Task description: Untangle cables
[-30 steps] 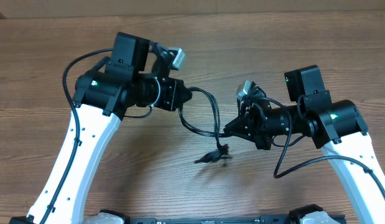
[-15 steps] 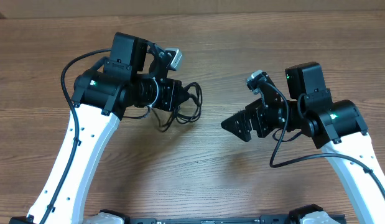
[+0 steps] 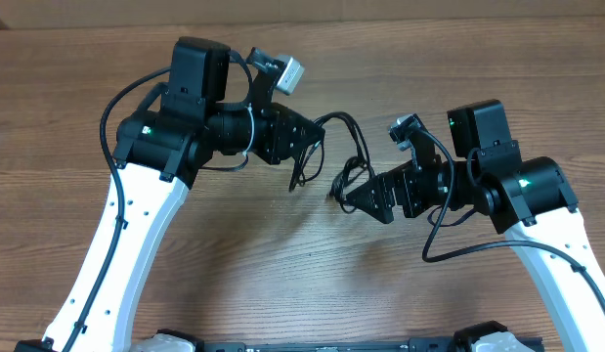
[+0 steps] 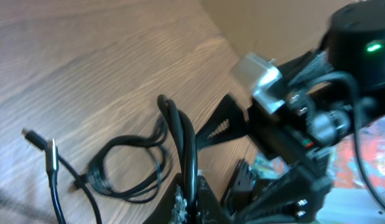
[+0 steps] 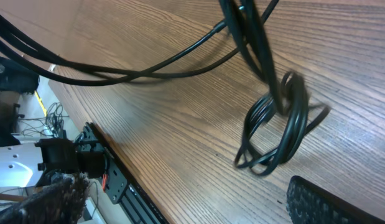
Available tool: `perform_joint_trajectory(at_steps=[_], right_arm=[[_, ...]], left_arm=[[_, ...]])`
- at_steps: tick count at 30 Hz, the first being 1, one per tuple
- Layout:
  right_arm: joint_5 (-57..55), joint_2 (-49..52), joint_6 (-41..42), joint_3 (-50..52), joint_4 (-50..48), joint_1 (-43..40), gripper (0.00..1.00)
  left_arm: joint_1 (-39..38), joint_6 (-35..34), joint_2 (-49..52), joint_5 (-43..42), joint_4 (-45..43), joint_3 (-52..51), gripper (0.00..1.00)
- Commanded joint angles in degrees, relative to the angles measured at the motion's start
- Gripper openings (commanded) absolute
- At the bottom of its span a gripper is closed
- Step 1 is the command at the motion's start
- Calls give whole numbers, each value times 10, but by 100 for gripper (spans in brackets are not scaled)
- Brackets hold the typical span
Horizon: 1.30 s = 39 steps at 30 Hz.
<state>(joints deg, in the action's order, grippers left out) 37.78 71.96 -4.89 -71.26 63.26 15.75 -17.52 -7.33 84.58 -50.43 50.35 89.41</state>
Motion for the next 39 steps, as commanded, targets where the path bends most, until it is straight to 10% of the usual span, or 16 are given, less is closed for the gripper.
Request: perform_joint_trajectory(at_steps=[1,8,22,31,39], right_arm=[[9,0,9,-11,0,0,100],[-121,24,110,-11,0,0,100],[-30,121,149,-11,-58,1,96],[-21,134,134,-11,-57,1,6],[49,134,78,-11,-56,0,4]], left_arm=[[2,-6,-4,-63,-26,11,5],[2,-6,-4,-108,-35,11,4],[-2,-4,-4,-111,-34,11,4],[-2,-6,-4,-111,-25,11,4],[-2,-6,-4,-109,-7,11,4]])
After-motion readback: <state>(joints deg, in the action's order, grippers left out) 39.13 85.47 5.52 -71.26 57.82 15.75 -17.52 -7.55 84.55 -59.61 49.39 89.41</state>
